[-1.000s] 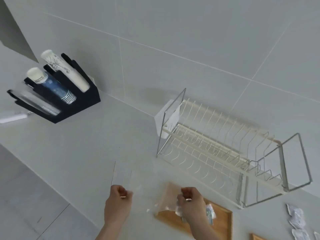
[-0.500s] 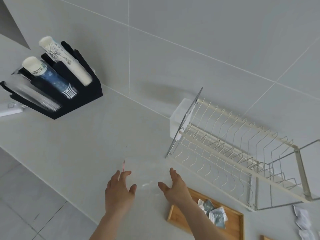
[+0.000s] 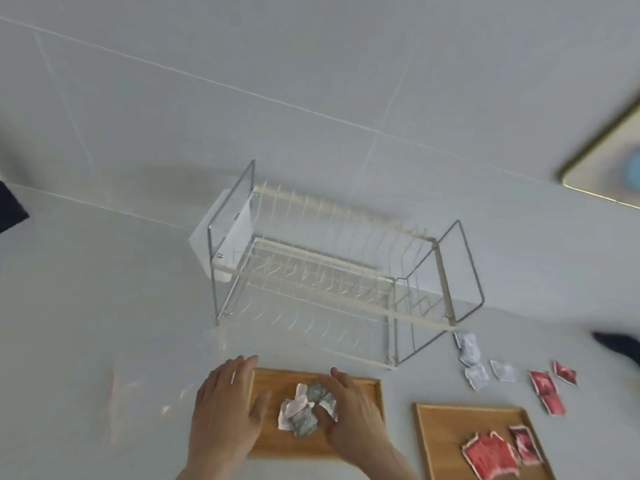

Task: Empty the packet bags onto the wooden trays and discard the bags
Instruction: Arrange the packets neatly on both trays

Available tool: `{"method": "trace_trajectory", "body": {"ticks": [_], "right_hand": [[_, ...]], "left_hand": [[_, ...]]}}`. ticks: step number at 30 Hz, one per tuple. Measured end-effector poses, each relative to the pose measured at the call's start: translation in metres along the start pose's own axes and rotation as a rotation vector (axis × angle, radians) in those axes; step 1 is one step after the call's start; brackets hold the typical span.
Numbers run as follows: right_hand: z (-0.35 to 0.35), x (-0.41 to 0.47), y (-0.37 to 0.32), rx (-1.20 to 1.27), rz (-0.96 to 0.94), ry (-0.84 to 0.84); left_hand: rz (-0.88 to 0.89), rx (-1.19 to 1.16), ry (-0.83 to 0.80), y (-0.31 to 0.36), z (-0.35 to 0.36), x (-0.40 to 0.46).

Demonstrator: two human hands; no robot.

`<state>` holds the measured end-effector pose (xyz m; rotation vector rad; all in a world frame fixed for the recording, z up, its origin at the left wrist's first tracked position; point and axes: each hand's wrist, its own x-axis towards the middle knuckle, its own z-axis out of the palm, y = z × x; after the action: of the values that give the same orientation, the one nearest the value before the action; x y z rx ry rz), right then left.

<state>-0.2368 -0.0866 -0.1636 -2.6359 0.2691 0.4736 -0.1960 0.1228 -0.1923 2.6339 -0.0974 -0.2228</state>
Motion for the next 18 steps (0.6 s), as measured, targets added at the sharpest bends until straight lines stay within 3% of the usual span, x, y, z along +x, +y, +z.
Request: {"method": "trace_trajectory", "body": {"ticks": [7,13,18], "right_hand": [[-0.058,-0.027,0.131,0.146,0.189,0.115],[-0.102,-0.045,0.25,0.272,0.332,0.2],[-0.134,-0.031,0.342,0.288,0.422,0.28]], "left_hand": [[0.254,-0.031,-0.285,0.14,0.045,-0.004],[0.308,-0.129,-0.504,0.261,0.112,-0.009],[0.291,-0.152,-0.489,0.346,0.168,-0.007]]}}
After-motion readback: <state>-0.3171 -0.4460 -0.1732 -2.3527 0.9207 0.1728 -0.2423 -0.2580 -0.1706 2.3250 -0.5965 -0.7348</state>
